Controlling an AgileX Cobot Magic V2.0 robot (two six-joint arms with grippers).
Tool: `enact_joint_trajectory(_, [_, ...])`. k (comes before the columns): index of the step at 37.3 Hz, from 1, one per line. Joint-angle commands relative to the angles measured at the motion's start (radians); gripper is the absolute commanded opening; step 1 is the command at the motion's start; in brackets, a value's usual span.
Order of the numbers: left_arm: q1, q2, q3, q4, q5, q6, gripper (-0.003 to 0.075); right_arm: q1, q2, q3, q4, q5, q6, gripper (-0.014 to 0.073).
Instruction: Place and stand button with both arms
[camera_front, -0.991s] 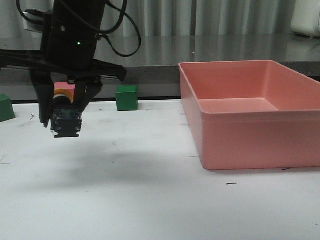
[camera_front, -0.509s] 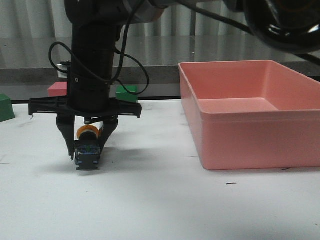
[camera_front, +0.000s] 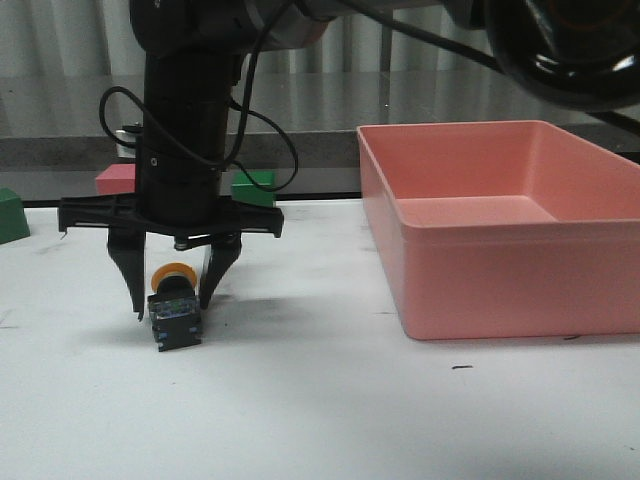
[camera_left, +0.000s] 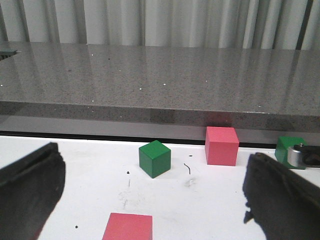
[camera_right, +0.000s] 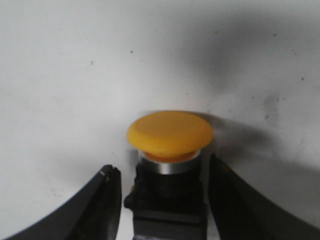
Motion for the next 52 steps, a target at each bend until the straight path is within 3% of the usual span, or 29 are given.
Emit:
enact_joint_trajectory(1, [0.002, 0.015, -0.036, -0.009, -0.085, -0.003, 0.0690, -0.002, -0.106, -0.056, 0.020, 0.038, -0.001, 0.0423])
enact_joint_trajectory(5, [0.002, 0.015, -0.036, -0.009, -0.085, -0.003, 0.0690, -0.002, -0.141, -0.112, 0.020, 0.104, -0.013, 0.0423])
enact_joint_trajectory(16, [0.002, 0.015, -0.036, -0.009, -0.085, -0.003, 0.0690, -0.002, -0.276, -0.171, 0.004, 0.102, -0.100, 0.0402])
enact_joint_trajectory(21, [0.002, 0.015, -0.036, -0.009, -0.085, -0.003, 0.0690, -0.002, -0.318, -0.170, 0.004, 0.102, -0.153, 0.0275])
enact_joint_trajectory(31, [0.002, 0.015, -0.036, -0.009, -0.085, -0.003, 0.0690, -0.002, -0.425, -0.169, 0.002, 0.103, -0.238, -0.0076])
enact_joint_trajectory(42, [0.002, 0.015, -0.036, -0.009, -0.085, -0.003, 0.0690, -0.060, -0.589, -0.100, -0.061, 0.104, -0.320, -0.0067])
enact_joint_trajectory(52, [0.002, 0.015, -0.036, -0.009, -0.085, -0.003, 0.0690, -0.291, -0.821, 0.269, -0.119, 0.103, -0.320, -0.0067])
